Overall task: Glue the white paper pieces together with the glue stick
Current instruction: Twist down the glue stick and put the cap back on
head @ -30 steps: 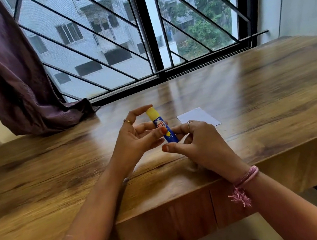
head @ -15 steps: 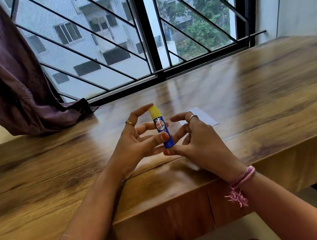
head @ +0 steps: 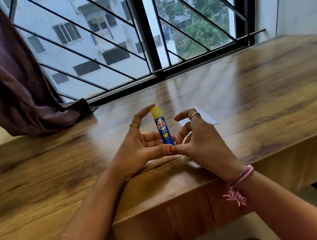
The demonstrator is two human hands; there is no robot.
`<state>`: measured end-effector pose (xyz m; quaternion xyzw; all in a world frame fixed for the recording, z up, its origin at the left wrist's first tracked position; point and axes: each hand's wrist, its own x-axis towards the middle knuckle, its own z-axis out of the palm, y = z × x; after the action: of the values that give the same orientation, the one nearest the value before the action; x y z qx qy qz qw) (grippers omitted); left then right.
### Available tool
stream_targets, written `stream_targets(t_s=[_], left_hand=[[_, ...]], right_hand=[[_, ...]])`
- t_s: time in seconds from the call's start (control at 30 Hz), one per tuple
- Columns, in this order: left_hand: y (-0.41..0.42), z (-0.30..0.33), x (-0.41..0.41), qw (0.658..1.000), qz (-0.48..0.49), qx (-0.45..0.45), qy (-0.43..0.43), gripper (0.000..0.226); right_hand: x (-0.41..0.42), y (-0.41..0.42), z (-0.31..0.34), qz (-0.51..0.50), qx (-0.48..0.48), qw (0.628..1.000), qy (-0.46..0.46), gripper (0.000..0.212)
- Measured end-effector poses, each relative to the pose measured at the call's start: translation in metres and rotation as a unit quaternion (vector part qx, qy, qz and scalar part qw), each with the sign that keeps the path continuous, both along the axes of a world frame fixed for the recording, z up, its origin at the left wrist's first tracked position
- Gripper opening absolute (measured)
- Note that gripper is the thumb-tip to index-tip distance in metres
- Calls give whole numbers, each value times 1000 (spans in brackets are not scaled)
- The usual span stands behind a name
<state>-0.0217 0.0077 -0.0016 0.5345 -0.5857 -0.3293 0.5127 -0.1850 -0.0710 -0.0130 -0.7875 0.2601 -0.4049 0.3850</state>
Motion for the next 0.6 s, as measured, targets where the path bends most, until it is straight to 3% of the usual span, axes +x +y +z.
stream_targets(t_s=[0.4,0.6], left_hand=[[-5,-3,-3,1000,5,-19,-7,93],[-9,-2,-1,991,114,-71,6,82]], right_hand=[[3,-3,-2,-10,-26,999,33,52],[4,-3,-5,-3,-20,999,30,44]])
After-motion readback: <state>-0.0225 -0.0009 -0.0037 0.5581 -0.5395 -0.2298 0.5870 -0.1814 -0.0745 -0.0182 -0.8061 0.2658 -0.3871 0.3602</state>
